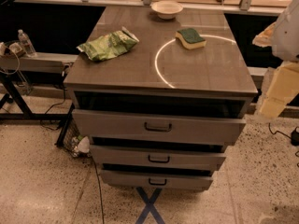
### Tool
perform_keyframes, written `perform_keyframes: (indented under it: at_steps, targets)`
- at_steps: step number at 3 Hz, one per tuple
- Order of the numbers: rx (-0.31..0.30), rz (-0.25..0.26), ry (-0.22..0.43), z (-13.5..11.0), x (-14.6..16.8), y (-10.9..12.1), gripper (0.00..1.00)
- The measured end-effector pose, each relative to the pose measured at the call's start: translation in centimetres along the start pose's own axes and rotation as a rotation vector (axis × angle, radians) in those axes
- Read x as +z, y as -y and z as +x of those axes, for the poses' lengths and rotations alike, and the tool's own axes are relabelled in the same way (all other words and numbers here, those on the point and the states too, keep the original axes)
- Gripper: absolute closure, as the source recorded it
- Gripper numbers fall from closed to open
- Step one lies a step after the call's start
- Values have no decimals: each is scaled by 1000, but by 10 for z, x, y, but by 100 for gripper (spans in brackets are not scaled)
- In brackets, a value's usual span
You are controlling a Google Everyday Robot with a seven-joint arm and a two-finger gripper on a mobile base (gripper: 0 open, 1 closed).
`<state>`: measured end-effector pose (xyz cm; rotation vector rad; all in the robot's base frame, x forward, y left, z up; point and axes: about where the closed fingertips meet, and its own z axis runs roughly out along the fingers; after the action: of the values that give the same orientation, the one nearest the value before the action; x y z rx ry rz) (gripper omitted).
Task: Pick sponge
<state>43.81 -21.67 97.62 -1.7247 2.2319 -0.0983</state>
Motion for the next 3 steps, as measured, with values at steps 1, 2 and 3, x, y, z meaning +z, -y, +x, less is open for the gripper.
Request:
perform_keyframes:
  at_steps: [1, 2, 3]
  targets:
    - [0, 0, 0, 0, 0, 0, 0]
    - [17, 24, 56, 0, 17, 41, 0]
    - [39, 50, 124, -5, 46, 98, 0]
